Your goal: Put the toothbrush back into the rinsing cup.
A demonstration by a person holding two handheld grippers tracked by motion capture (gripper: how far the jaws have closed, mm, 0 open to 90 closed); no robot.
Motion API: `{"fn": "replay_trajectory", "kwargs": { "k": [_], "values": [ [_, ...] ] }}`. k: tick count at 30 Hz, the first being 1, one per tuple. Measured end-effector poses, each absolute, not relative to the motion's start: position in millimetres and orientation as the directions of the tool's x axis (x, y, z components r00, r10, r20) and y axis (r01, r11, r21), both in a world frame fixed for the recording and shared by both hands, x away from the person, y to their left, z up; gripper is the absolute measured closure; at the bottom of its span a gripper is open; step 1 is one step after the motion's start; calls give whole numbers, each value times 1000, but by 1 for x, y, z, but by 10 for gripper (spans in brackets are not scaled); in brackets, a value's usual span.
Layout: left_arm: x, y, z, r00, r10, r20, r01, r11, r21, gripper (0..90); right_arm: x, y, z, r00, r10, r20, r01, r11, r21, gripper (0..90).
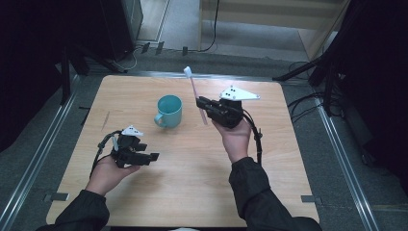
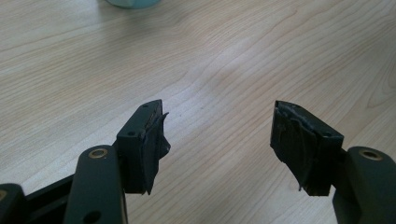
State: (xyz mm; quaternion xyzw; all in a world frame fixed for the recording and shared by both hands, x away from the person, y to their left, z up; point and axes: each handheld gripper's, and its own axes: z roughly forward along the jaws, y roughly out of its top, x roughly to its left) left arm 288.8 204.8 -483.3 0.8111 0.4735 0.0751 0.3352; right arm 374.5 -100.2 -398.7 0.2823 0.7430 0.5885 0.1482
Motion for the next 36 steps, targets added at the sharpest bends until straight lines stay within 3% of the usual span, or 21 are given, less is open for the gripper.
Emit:
{"fn": "replay_trajectory", "kwargs": {
  "k": [36],
  "values": [
    [289,208,-482,542,816,-200,717,-325,617,350,414,-51,-395,-813,568,131,239,120,964,842]
  ]
}}
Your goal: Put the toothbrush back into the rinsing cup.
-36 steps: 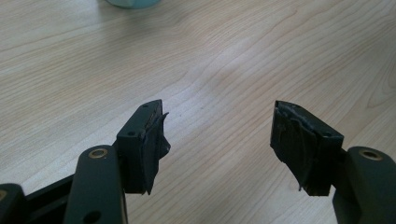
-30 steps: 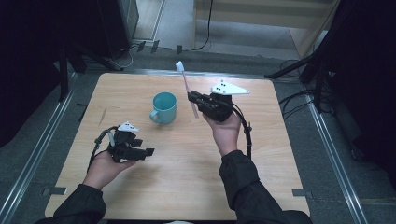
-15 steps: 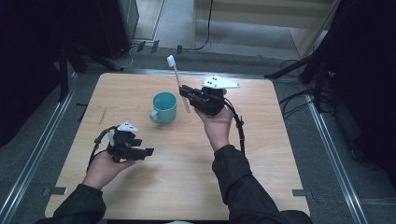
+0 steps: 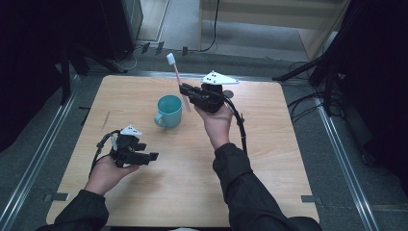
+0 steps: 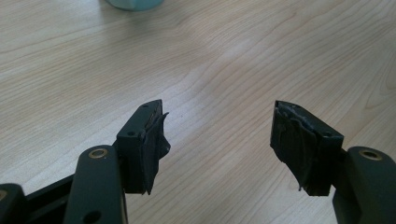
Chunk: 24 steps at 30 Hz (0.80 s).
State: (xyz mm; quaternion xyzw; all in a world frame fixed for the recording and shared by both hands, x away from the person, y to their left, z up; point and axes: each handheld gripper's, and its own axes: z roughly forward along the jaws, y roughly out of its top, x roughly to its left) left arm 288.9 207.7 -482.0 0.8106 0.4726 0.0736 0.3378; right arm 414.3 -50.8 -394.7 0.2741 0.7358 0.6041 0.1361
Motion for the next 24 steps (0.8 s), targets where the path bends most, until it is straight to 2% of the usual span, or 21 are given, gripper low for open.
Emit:
{"fn": "replay_trajectory", "kwargs": {
  "k": [14,24],
  "values": [
    [288,207,-482,549,811,-202,714,-329,618,350,435,-29,-403,-809,559,181,271,81,959,842],
    [287,207,-481,556,807,-200,711,-336,618,350,446,-7,-414,-812,555,181,280,98,955,842]
  ]
}}
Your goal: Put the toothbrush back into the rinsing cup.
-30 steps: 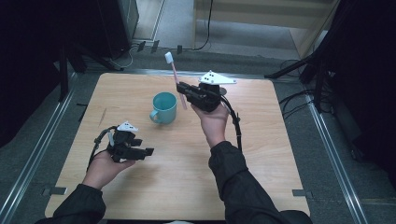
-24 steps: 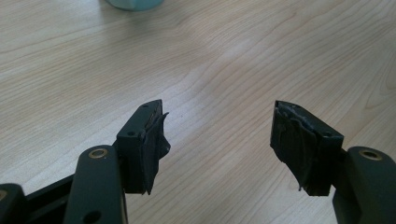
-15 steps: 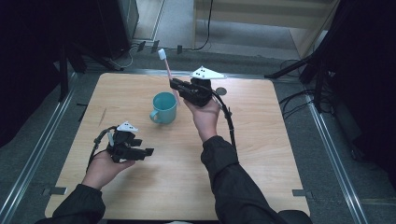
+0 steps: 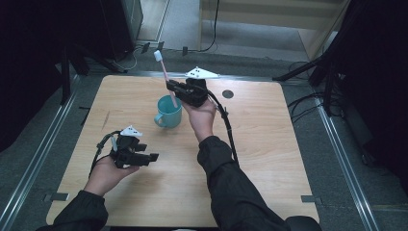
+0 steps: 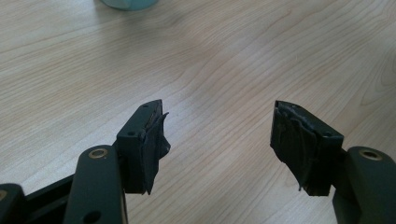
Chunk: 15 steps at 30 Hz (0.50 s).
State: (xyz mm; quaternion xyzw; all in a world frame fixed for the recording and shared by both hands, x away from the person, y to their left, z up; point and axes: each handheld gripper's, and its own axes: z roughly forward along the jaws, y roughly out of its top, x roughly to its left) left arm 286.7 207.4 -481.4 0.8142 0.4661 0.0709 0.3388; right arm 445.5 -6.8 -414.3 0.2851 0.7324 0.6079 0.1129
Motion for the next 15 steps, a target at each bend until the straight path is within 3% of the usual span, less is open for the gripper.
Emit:
{"fn": "replay_trajectory", "kwargs": {
  "k": [15],
  "values": [
    [286,208,-482,555,807,-201,711,-334,619,350,453,8,-435,-804,561,195,299,100,949,841]
  ]
}}
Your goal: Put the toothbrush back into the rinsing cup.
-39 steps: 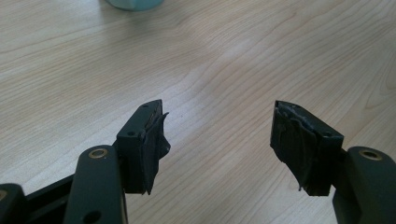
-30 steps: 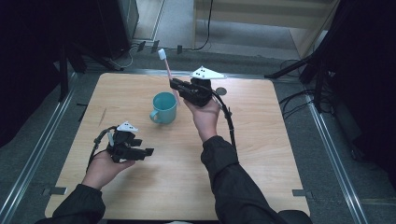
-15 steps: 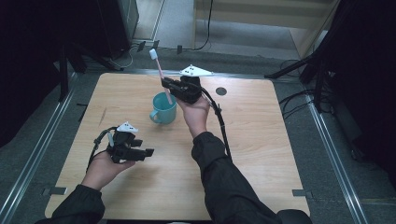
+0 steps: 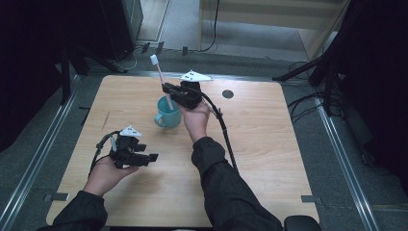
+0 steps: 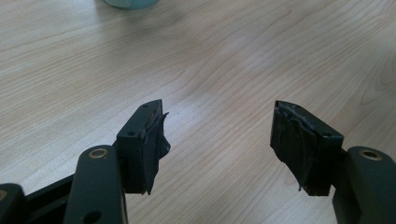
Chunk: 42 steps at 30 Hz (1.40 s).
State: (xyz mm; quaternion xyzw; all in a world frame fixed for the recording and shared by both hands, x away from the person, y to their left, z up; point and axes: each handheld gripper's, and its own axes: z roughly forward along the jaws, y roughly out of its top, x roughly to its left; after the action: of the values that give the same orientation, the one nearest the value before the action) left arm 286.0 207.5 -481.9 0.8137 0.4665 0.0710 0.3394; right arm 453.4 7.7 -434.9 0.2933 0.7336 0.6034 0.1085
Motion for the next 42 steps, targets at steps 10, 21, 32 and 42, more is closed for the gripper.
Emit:
{"fn": "replay_trajectory", "kwargs": {
  "k": [10,21,32,42],
  "values": [
    [286,207,-482,555,807,-202,712,-335,617,350,454,6,-446,-795,570,207,326,114,938,841],
    [286,207,-482,559,805,-198,711,-342,615,350,452,7,-457,-787,579,211,342,125,931,840],
    [287,207,-483,557,806,-199,711,-340,615,351,454,6,-472,-767,593,245,376,106,920,840],
    [287,208,-483,553,808,-203,713,-334,616,350,451,7,-480,-768,603,215,382,161,910,837]
  ]
}}
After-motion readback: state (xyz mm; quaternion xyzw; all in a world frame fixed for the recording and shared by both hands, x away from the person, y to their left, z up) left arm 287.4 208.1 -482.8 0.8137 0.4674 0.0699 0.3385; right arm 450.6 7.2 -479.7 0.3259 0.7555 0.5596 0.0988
